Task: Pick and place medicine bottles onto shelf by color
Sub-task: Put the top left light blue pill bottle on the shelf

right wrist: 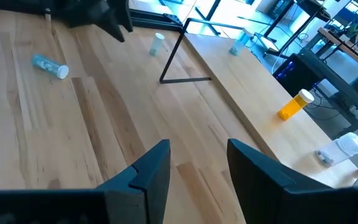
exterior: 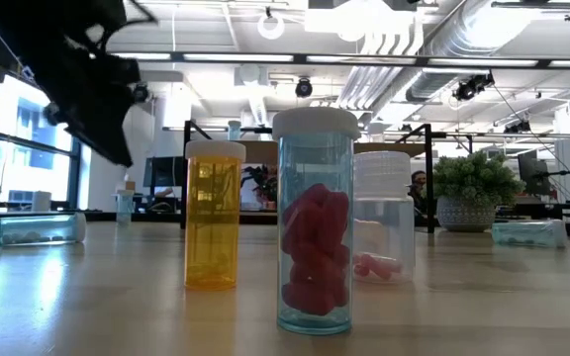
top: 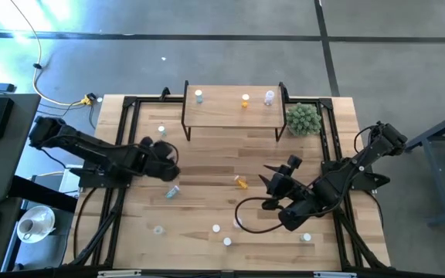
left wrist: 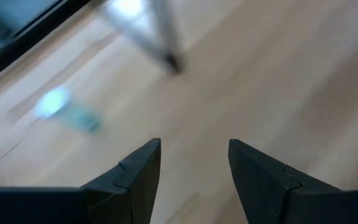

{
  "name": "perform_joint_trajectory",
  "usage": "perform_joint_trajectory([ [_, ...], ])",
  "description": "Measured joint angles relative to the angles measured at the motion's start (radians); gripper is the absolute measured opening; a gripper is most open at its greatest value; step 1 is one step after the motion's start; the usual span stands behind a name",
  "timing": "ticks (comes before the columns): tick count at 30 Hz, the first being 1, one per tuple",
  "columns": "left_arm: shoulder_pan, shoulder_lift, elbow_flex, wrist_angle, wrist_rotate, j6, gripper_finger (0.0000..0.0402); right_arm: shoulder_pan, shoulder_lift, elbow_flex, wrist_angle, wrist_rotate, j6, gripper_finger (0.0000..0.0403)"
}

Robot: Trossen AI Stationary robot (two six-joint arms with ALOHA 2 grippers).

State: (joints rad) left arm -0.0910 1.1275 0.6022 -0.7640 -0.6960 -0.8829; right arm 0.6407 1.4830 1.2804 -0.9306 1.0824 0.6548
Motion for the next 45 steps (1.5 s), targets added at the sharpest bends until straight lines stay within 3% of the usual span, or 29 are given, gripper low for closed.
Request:
perform_joint_trajectory([
  [5, 0.088, 0.0, 0.0, -0.143, -0.003, -0.174, 0.018, 0.0, 0.0, 0.0, 0.006, 0.0, 0.0, 0.0151],
  [16, 0.268, 0.0, 0.0, -0.132, -0.066, -0.293, 0.018, 0.0, 0.0, -0.001, 0.007, 0.0, 0.0, 0.0151],
  [37, 0.456, 0.047, 0.0, -0.04, -0.038, -0.143, 0.018, 0.0, 0.001, -0.001, 0.007, -0.002, 0.0, 0.0151],
  [45, 0.572, 0.047, -0.001, 0.084, 0.085, -0.041, 0.018, 0.0, 0.001, -0.001, 0.007, -0.002, 0.0, 0.0151],
])
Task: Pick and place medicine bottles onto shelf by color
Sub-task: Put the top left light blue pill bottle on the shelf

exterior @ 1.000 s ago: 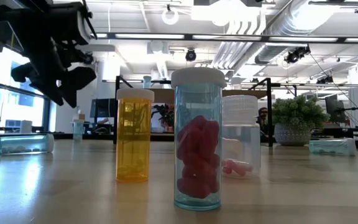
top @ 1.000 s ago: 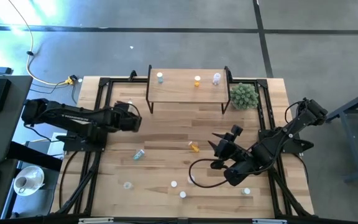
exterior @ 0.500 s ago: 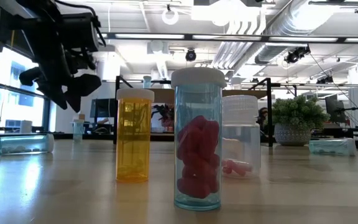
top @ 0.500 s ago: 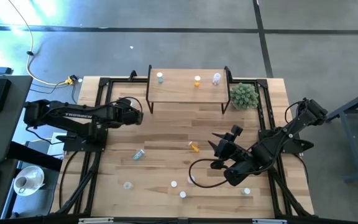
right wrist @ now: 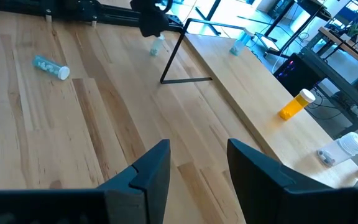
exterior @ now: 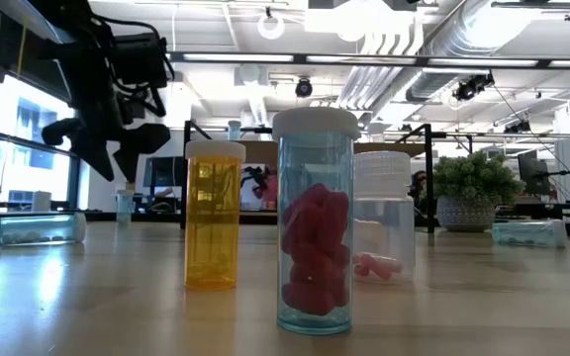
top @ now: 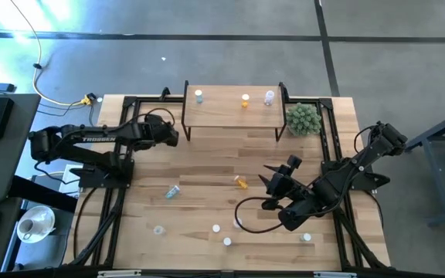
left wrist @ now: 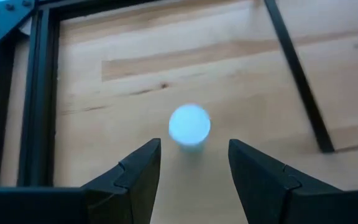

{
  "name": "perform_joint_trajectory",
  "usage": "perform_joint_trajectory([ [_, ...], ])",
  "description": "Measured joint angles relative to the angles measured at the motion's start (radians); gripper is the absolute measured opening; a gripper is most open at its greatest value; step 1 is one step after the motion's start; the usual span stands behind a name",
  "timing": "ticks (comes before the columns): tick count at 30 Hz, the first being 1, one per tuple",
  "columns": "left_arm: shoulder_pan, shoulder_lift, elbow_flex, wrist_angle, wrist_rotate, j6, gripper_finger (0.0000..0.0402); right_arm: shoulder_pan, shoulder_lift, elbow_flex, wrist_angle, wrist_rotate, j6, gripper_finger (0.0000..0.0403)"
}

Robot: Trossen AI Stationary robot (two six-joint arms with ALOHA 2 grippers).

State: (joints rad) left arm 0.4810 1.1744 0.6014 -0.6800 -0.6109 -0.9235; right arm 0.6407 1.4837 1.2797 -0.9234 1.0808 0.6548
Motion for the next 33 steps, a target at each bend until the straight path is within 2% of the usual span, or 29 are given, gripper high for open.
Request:
perform_joint_trajectory([
  [11, 0.046, 0.002, 0.0, 0.029, 0.02, 0.01, 0.018, -0.001, 0.0, 0.0, 0.0, 0.0, 0.0, 0.0151],
  [25, 0.099, 0.148, -0.001, 0.108, 0.048, 0.045, 0.018, -0.001, 0.0, 0.0, 0.0, 0.0, 0.0, 0.0151],
  [33, 0.122, 0.188, -0.001, 0.106, 0.05, 0.064, 0.0179, -0.001, 0.0, 0.0, 0.001, 0.0, 0.0, 0.0151],
])
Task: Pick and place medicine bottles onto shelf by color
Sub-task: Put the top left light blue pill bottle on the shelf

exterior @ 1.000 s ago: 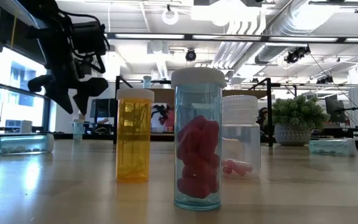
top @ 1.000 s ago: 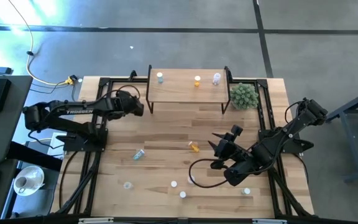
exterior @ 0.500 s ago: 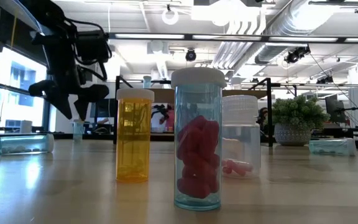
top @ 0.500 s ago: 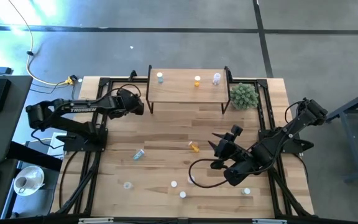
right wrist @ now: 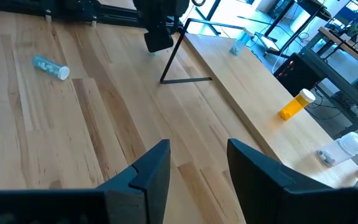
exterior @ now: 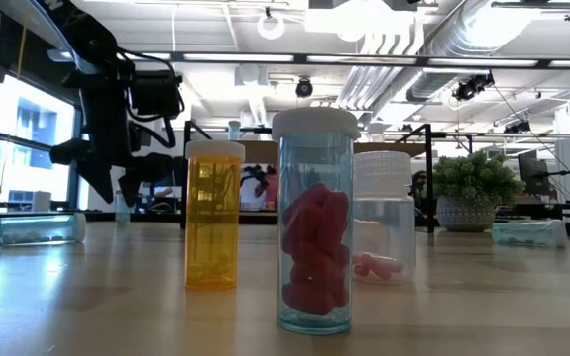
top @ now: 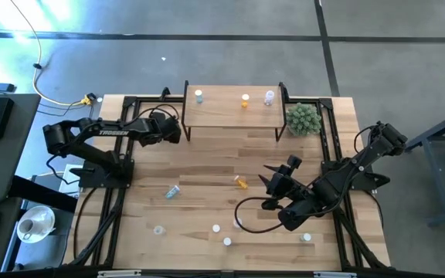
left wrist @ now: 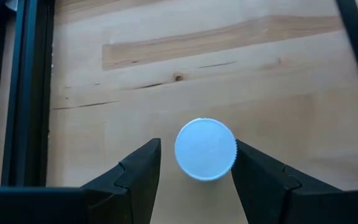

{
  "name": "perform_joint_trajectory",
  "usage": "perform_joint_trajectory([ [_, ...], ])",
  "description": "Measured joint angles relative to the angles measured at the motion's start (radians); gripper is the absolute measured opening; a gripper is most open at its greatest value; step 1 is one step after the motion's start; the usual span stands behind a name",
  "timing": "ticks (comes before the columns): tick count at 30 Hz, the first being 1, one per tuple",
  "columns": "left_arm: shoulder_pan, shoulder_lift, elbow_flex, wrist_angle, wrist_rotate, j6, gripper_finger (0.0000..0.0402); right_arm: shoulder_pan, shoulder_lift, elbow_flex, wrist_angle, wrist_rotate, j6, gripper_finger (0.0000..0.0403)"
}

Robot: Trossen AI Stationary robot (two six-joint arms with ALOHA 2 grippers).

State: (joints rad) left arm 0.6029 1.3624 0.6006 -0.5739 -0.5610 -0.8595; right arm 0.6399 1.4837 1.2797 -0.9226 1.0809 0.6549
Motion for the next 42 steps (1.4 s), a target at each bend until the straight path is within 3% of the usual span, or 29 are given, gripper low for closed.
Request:
perform_joint_trajectory([
  [17, 0.0, 0.0, 0.0, 0.003, -0.002, 0.017, 0.0091, 0.0, 0.0, 0.0, 0.0, 0.0, 0.0, 0.0151],
  [28, 0.03, -0.038, 0.0, 0.004, -0.003, 0.071, 0.0097, 0.0, 0.0, 0.0, 0.0, 0.0, 0.0, 0.0151],
  [42, 0.103, -0.269, 0.001, 0.004, 0.063, 0.181, 0.0097, 0.0, 0.0, 0.0, 0.0, 0.0, 0.0, 0.0151],
])
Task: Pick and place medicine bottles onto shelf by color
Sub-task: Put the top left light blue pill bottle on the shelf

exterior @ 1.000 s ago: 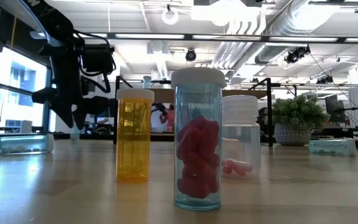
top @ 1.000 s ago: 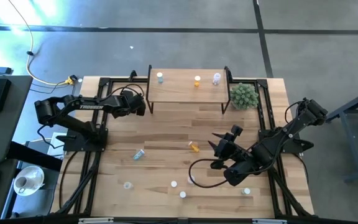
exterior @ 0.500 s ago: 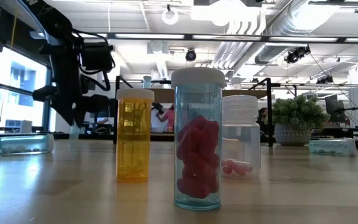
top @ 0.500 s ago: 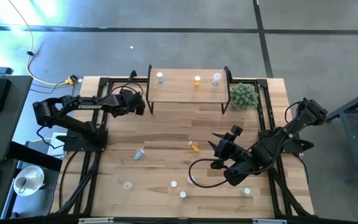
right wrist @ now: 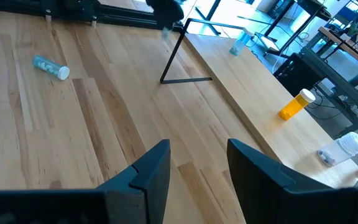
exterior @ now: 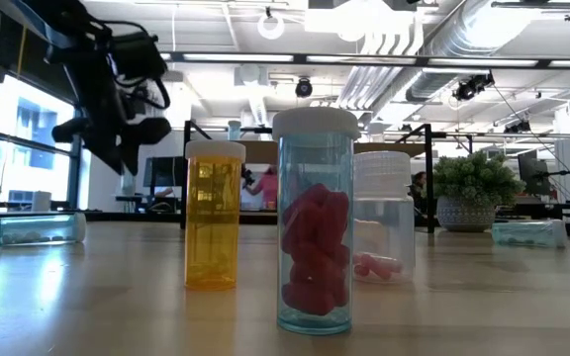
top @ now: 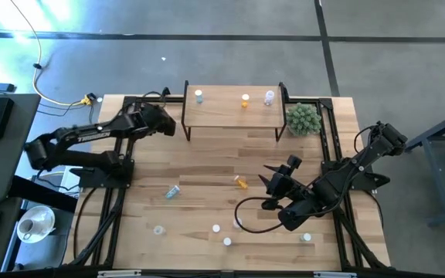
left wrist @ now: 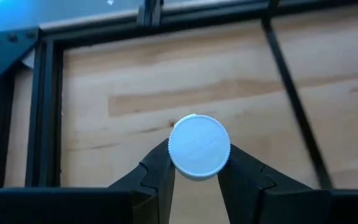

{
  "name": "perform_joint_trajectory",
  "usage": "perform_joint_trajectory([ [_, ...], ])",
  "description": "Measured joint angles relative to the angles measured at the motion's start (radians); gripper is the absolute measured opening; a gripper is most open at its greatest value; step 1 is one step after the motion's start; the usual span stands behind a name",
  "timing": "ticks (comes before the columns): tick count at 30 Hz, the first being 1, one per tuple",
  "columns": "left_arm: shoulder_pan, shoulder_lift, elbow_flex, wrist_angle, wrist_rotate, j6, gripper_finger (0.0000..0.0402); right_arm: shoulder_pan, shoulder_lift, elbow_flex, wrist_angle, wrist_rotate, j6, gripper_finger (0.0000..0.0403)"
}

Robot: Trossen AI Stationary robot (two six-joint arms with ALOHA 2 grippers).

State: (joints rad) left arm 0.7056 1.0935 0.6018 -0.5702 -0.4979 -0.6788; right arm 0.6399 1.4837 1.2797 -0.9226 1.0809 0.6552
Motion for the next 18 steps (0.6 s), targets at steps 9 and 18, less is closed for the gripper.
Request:
perform_joint_trajectory([
  [9, 0.021, -0.173, 0.0, 0.001, 0.08, 0.003, 0.0097, 0.0, 0.0, 0.0, 0.0, 0.0, 0.0, 0.0151],
  [18, 0.021, -0.265, 0.005, 0.029, 0.152, 0.024, 0.0097, 0.0, 0.0, 0.0, 0.007, 0.0, 0.0, 0.0151],
])
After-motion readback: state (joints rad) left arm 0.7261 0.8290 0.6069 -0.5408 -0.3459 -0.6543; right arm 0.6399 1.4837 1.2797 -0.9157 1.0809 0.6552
